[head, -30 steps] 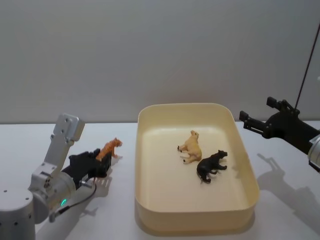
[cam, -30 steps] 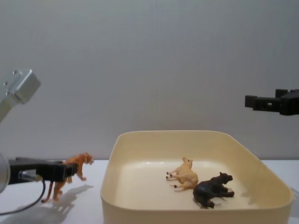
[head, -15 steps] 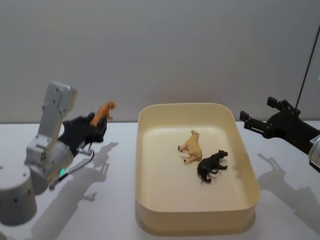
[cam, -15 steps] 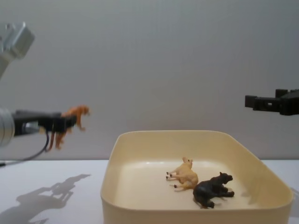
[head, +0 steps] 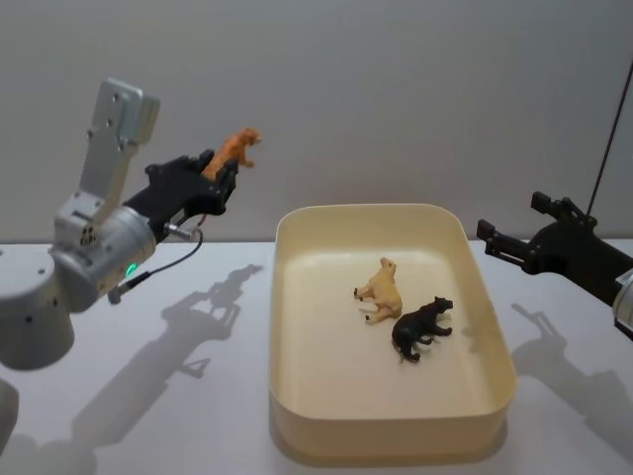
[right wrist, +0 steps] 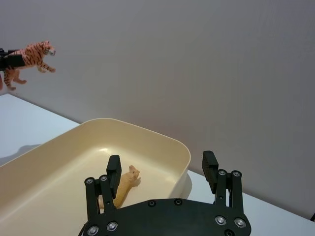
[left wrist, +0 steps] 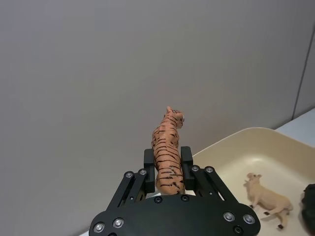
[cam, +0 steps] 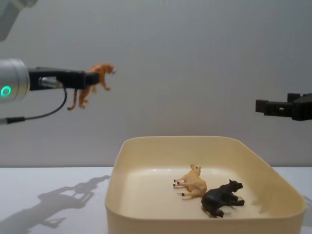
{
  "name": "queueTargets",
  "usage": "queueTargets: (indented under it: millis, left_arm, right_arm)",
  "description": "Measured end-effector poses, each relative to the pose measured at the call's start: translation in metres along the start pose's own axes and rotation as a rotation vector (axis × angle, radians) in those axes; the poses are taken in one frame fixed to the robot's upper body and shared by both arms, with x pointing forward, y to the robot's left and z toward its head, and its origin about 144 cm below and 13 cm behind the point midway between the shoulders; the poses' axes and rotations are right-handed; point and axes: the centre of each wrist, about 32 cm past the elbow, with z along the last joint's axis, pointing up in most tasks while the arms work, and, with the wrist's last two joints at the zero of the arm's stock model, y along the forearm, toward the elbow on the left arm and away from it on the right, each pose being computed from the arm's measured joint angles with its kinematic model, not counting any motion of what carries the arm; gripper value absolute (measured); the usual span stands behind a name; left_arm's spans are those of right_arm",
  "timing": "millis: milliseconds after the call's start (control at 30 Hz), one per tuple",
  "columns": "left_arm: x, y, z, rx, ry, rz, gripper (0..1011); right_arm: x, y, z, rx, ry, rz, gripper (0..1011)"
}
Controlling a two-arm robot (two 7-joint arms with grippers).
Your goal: Pick up the toy alternately with two hands and place it into the central storage box.
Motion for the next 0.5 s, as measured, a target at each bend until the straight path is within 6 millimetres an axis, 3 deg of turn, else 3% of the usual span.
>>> queueTargets:
  millis: [500]
  left_arm:
    - [0.012,-0.019,0.027,0.021,0.018,-0.214,289]
  right_arm:
    - [0.0,0.0,0.0,0.0,0.0,0.0,1001]
